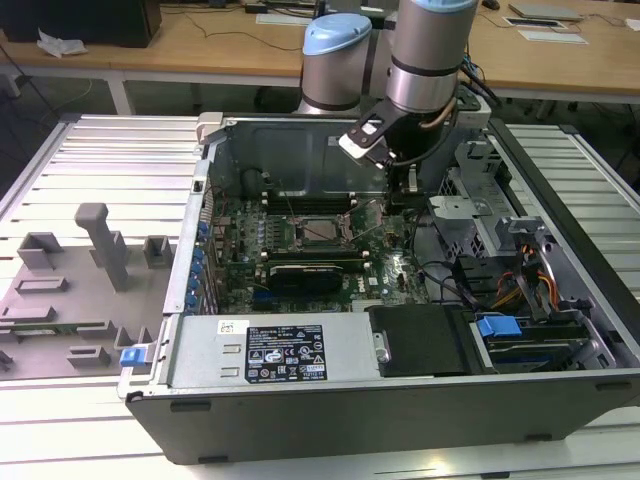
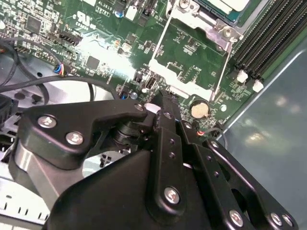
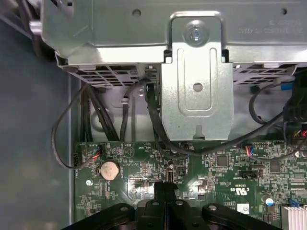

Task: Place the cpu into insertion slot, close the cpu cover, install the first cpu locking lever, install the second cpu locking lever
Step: 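Close the cpu cover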

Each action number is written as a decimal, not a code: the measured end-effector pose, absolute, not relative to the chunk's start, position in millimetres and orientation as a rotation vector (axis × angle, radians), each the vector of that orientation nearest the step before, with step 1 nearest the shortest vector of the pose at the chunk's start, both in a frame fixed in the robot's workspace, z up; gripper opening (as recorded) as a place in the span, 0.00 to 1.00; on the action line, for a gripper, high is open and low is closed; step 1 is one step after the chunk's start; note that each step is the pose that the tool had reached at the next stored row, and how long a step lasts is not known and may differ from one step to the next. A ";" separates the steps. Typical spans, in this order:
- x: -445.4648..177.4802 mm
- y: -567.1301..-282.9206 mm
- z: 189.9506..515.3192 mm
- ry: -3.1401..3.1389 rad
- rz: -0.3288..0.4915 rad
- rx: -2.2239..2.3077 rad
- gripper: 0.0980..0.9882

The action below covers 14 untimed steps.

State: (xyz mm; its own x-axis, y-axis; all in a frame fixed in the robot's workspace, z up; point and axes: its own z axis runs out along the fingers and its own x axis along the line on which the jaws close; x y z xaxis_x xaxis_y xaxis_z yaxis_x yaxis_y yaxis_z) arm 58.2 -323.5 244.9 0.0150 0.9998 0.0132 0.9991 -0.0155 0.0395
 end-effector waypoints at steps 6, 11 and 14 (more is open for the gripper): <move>58.7 -322.2 239.0 2.194 0.053 2.227 0.01; 58.9 -320.5 238.9 2.194 0.053 2.228 0.01; 59.2 -320.4 238.7 2.206 0.039 2.241 0.01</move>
State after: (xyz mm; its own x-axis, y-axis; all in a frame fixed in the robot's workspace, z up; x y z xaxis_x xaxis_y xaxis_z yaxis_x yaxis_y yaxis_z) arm 59.2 -320.4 238.7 0.0155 0.9997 0.0199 0.9998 -0.0158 0.0149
